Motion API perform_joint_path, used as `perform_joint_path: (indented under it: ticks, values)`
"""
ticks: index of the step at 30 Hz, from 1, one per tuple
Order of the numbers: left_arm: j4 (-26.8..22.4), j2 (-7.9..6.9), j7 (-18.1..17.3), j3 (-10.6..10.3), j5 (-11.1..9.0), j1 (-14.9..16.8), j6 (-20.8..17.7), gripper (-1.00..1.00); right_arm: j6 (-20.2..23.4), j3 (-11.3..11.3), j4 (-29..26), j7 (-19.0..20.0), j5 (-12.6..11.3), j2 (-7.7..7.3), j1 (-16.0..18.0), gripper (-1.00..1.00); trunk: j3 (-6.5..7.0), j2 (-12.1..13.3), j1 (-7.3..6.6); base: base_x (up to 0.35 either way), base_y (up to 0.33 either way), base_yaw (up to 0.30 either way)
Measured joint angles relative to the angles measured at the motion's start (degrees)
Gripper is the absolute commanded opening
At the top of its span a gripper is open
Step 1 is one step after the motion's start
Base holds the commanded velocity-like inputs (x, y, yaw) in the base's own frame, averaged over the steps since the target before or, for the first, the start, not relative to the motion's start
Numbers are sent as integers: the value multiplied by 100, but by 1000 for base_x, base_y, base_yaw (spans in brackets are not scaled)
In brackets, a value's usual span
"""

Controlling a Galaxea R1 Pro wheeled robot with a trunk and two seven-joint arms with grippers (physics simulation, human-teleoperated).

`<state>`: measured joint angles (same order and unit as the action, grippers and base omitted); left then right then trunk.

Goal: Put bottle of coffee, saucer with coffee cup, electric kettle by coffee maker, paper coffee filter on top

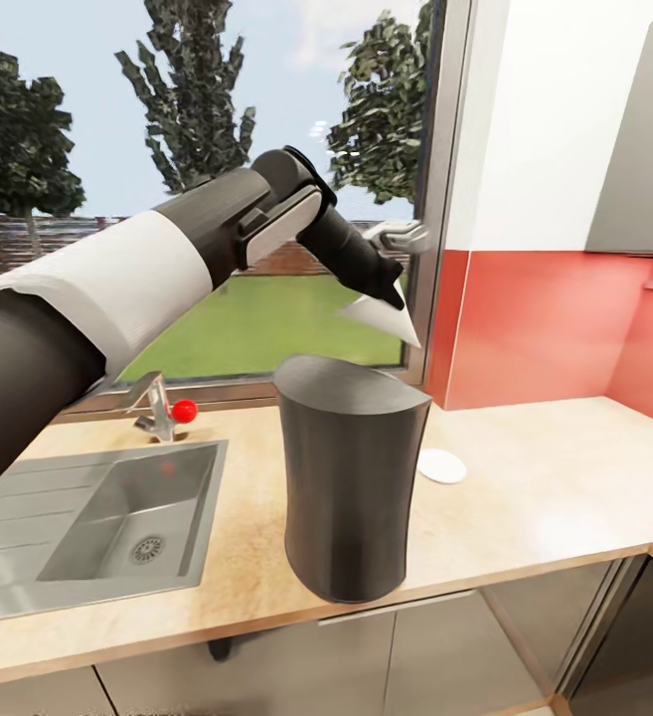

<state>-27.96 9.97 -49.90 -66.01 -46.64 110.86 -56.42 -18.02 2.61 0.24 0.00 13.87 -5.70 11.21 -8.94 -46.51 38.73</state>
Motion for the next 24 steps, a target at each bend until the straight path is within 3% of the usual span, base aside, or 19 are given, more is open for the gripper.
perform_joint_path:
  ticks: [10,19,24]
  values:
    - [3,1,5,-2,0,-5,1,-100,1,-4,0,0,-2,0,0,100,0,0,0,0,-31,106]
    - [-5,-2,8,-1,4,-6,0,-100,0,-4,0,0,4,4,0,100,0,0,0,0,-254,109]
    - [-5,1,4,-1,3,-5,1,-100,2,-5,-1,0,8,9,-1,100,-1,-1,0,0,-86,186]
